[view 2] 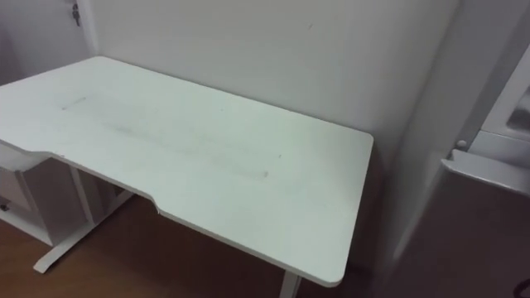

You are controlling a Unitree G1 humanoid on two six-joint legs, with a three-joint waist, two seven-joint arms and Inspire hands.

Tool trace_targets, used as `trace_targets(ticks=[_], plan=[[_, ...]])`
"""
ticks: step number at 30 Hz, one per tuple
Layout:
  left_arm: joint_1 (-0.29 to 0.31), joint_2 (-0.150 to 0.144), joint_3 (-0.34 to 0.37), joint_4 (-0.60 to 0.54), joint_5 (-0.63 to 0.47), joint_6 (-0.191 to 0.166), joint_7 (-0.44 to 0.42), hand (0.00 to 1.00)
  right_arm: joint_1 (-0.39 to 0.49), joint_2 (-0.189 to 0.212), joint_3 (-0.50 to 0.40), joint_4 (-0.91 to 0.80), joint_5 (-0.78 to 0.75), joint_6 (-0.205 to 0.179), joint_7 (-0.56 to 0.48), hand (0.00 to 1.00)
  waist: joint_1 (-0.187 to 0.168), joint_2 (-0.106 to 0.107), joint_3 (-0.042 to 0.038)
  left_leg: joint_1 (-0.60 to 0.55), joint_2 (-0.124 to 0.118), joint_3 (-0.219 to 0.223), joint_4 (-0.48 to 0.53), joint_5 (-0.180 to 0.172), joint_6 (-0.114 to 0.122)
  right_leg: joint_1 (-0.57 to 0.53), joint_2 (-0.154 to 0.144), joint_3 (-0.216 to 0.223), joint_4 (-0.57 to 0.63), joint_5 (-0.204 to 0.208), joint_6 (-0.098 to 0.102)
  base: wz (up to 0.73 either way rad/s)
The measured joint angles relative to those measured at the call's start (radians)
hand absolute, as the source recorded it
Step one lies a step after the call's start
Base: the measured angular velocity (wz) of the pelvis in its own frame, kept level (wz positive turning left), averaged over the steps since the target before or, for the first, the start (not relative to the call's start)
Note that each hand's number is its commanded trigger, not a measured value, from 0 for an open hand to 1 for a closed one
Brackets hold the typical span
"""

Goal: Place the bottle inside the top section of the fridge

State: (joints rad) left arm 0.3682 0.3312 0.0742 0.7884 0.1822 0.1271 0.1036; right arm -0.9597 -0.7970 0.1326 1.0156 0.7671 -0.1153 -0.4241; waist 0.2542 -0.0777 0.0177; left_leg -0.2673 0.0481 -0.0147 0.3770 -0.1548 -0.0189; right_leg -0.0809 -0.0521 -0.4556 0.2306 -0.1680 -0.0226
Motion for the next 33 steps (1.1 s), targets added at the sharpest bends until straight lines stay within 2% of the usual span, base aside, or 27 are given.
trace_targets(ticks=[3,14,20,27,33], plan=[[0.003,-0.001,0.0,0.0,-0.016,0.005,0.0,0.0,-0.002,0.0,0.0,0.01,-0.03,0.003,0.008,0.0,0.001,0.002,0.0,-0.001,0.0,-0.004,0.001,0.002,-0.003,-0.003,0.0,-0.002,0.009,-0.003,-0.006,0.01],[0.022,0.0,0.001,-0.041,-0.017,0.005,-0.003,0.0,-0.007,0.0,0.004,0.016,-0.033,0.005,0.069,0.0,0.001,0.001,-0.0006,-0.005,0.009,-0.007,0.0,0.007,-0.012,-0.01,0.002,0.001,0.014,-0.011,-0.009,0.0],[0.032,0.0,0.001,-0.063,-0.025,0.004,-0.01,0.0,-0.007,-0.001,0.006,0.021,-0.03,0.008,0.1,0.0,0.004,-0.005,-0.0051,-0.005,0.011,0.0,-0.001,0.008,-0.013,-0.021,0.0,0.012,0.027,-0.01,-0.02,-0.03],[0.034,0.001,0.002,-0.07,-0.034,-0.004,-0.029,0.0,-0.005,0.0,0.03,0.03,-0.025,0.022,0.127,0.0,0.003,-0.013,-0.0088,0.022,0.01,0.005,-0.015,0.009,-0.016,-0.002,-0.001,0.015,0.027,-0.012,-0.021,-0.01],[0.032,0.001,0.003,-0.07,-0.034,-0.016,-0.029,0.0,-0.002,0.0,0.042,0.032,-0.025,0.021,0.152,0.0,-0.001,-0.013,-0.0046,0.037,0.012,0.01,-0.018,0.009,-0.016,0.012,-0.001,0.018,0.025,-0.018,-0.02,0.0]])
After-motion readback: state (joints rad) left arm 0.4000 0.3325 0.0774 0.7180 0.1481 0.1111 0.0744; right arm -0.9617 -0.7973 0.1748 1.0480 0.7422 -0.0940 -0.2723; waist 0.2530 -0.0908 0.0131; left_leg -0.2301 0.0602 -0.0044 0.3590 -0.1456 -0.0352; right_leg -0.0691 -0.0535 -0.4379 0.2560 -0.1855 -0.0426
